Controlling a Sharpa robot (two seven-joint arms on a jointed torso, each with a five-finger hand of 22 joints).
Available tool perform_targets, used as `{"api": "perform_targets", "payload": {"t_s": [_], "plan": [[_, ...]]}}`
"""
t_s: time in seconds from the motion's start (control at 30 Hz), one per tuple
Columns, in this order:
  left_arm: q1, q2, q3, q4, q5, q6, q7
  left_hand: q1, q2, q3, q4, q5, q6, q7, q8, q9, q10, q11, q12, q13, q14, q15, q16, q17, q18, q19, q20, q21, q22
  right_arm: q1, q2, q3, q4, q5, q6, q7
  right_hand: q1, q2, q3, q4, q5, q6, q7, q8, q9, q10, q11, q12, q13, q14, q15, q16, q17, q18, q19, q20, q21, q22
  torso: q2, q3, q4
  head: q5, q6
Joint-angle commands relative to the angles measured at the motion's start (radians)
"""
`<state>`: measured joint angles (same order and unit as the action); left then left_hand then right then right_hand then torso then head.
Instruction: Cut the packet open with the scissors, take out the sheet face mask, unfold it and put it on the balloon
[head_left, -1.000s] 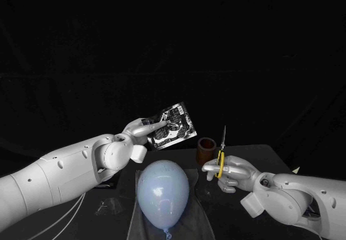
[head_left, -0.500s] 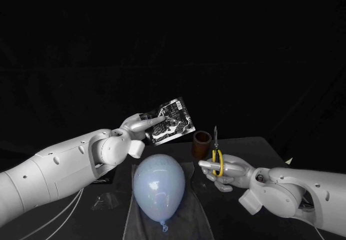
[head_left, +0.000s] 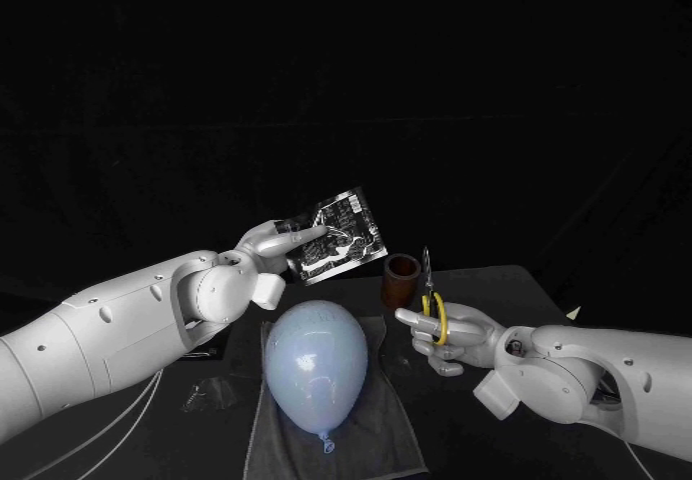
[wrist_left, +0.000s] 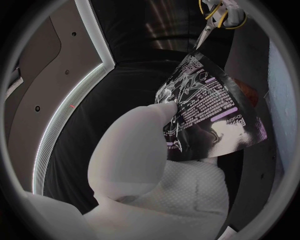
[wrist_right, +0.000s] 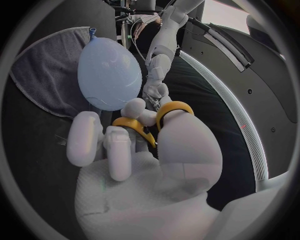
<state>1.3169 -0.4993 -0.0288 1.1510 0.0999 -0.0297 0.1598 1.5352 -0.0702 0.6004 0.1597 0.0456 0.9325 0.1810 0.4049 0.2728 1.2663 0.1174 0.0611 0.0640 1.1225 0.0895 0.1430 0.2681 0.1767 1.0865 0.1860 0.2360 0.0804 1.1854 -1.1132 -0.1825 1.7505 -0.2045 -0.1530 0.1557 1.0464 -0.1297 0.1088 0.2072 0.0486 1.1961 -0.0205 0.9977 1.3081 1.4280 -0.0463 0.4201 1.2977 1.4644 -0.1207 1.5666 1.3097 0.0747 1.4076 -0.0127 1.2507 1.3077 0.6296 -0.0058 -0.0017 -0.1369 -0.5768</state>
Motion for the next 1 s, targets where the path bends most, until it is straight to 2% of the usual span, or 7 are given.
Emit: {"api": "perform_targets", "payload": {"t_s": [0.03, 0.13, 0.17, 0.3, 0.4, 0.57, 1.0], "plan": [[0.002, 0.0, 0.001, 0.006, -0.002, 0.023, 0.001, -0.003, 0.011, 0.006, 0.001, 0.003, 0.006, 0.001, 0.003, 0.027, 0.006, 0.001, 0.004, 0.002, 0.006, -0.001, -0.001, 0.002, 0.007, 0.005, -0.002, 0.005, 0.001, 0.001, 0.007, 0.001, 0.0, -0.022, -0.019, -0.014, 0.008, 0.02, -0.01, 0.006, 0.0, -0.021, -0.003, 0.017, 0.098, 0.143, -0.037, 1.151, 0.273, 0.106, -0.008, 0.004, 0.261, -0.005, 0.01, 0.001, 0.012, 0.108, 0.001, -0.0005, -0.0004, 0.004, 0.001], [0.002, -0.002, 0.001, 0.007, -0.002, 0.023, 0.001, -0.003, 0.011, 0.006, 0.001, 0.003, 0.006, 0.001, 0.003, 0.027, 0.006, 0.001, 0.004, 0.002, 0.006, -0.001, -0.001, 0.002, 0.007, 0.005, -0.002, 0.005, 0.001, 0.001, 0.011, 0.001, 0.0, 0.0, -0.028, 0.002, 0.039, 0.036, -0.034, 0.019, 0.0, -0.169, 0.01, -0.163, 0.045, 0.141, -0.029, 1.147, 0.271, 0.097, -0.002, -0.009, 0.225, 0.005, -0.016, 0.003, -0.039, 0.085, 0.001, -0.0005, 0.0005, 0.006, 0.004], [0.002, -0.002, 0.001, 0.008, -0.002, 0.023, 0.001, -0.004, 0.011, 0.007, 0.0, 0.003, 0.006, 0.001, 0.003, 0.027, 0.006, 0.001, 0.004, 0.002, 0.006, -0.001, -0.002, 0.002, 0.007, 0.005, -0.002, 0.005, 0.0, 0.001, 0.013, 0.001, 0.0, 0.008, -0.036, 0.012, 0.061, 0.042, -0.041, 0.019, 0.0, -0.257, 0.016, -0.288, 0.006, 0.121, -0.022, 1.1, 0.245, 0.096, 0.001, -0.012, 0.219, 0.003, -0.012, 0.006, -0.033, 0.088, 0.001, -0.0003, 0.0009, 0.006, 0.005], [0.002, -0.003, 0.001, 0.008, -0.003, 0.021, 0.002, -0.004, 0.011, 0.007, 0.0, 0.003, 0.006, 0.001, 0.003, 0.027, 0.006, 0.001, 0.004, 0.002, 0.006, -0.001, -0.002, 0.002, 0.007, 0.005, -0.002, 0.005, 0.0, 0.002, 0.015, 0.001, -0.006, 0.044, -0.052, 0.05, 0.138, 0.062, -0.072, 0.031, 0.003, -0.28, 0.055, -0.485, -0.103, -0.113, 0.018, 0.452, -0.139, 0.065, 0.032, -0.077, 0.076, 0.01, -0.023, 0.028, -0.071, 0.072, -0.001, -0.0009, 0.001, 0.007, 0.006], [0.001, -0.004, 0.001, 0.007, -0.003, 0.02, 0.002, -0.004, 0.011, 0.007, 0.0, 0.003, 0.005, 0.001, 0.003, 0.028, 0.005, 0.001, 0.004, 0.001, 0.006, -0.001, -0.002, 0.002, 0.007, 0.005, -0.002, 0.005, 0.0, 0.002, 0.015, 0.001, -0.012, 0.063, -0.052, 0.067, 0.183, 0.095, -0.099, 0.052, 0.002, -0.284, 0.079, -0.604, -0.162, -0.21, 0.041, 0.081, -0.374, -0.039, 0.053, -0.295, -0.255, 0.061, -0.155, 0.051, -0.36, -0.077, 0.0, -0.001, 0.0009, 0.009, 0.007], [0.001, -0.005, 0.001, 0.006, -0.004, 0.017, 0.002, -0.004, 0.011, 0.007, 0.0, 0.003, 0.005, 0.001, 0.003, 0.028, 0.005, 0.001, 0.004, 0.001, 0.006, -0.001, -0.002, 0.002, 0.007, 0.005, -0.002, 0.005, 0.0, 0.003, 0.014, 0.001, -0.017, 0.078, -0.025, 0.071, 0.245, 0.118, -0.156, 0.075, 0.004, -0.29, 0.115, -0.717, -0.219, -0.209, 0.073, -0.105, -0.544, -0.238, 0.093, -0.781, -0.718, 0.103, -0.339, 0.095, -0.789, -0.347, 0.0, -0.0008, -0.0004, 0.011, 0.007], [0.001, -0.006, 0.001, 0.003, -0.007, 0.009, 0.001, -0.005, 0.011, 0.008, 0.0, 0.003, 0.005, 0.001, 0.003, 0.028, 0.005, 0.001, 0.004, 0.001, 0.006, -0.001, -0.002, 0.002, 0.007, 0.005, -0.002, 0.005, 0.0, 0.004, 0.011, 0.001, -0.033, 0.112, 0.037, 0.062, 0.362, 0.23, -0.31, 0.082, 0.002, -0.261, 0.147, -0.865, -0.32, -0.145, 0.113, -0.356, -0.85, -0.195, 0.126, -1.151, -0.9, 0.111, -0.187, 0.131, -1.047, -0.706, 0.0, -0.0005, 0.0002, 0.012, 0.007]]}}
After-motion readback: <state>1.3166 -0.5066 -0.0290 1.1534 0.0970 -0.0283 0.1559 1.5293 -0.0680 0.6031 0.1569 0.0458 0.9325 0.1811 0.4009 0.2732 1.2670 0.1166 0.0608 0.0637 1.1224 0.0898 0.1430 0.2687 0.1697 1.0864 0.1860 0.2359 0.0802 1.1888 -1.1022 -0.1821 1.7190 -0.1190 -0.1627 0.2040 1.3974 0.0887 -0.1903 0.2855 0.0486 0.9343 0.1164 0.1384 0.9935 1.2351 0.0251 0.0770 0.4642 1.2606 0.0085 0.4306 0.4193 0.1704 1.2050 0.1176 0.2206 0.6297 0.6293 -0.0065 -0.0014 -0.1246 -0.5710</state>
